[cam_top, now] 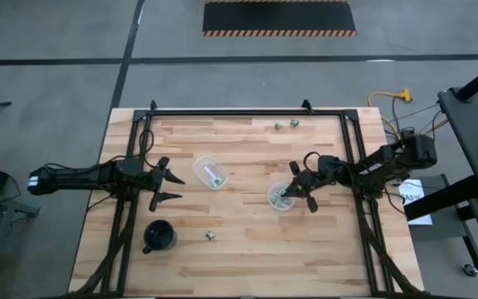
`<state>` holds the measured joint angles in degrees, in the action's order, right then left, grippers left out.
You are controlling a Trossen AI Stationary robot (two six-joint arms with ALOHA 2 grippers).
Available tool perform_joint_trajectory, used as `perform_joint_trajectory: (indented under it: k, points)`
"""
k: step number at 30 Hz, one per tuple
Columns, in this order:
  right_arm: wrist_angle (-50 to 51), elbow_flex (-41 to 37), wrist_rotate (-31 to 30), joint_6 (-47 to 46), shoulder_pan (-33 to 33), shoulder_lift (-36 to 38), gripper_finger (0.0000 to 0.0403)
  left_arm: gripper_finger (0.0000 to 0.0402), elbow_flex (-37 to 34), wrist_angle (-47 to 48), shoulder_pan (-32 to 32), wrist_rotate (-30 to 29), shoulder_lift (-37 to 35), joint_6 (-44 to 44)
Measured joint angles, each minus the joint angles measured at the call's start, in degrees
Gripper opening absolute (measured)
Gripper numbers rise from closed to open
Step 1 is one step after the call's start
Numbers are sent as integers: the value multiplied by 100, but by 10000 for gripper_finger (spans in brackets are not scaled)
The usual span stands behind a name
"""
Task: Pick and place Stevia / Truvia into bins
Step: Put the right white stevia packet into the right transparent container, then put the top green stevia packet into the left transparent container
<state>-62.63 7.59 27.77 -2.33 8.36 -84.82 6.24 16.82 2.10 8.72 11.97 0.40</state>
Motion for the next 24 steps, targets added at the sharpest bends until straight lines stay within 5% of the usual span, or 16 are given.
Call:
perform_joint_trajectory:
  k: [13,24]
  points:
    - [94,152,78,-207,0,-162,15,209,0,-2,-1,1,-2,0]
    - [77,152,76,-371,0,-155,105,209,0,-2,-1,1,-2,0]
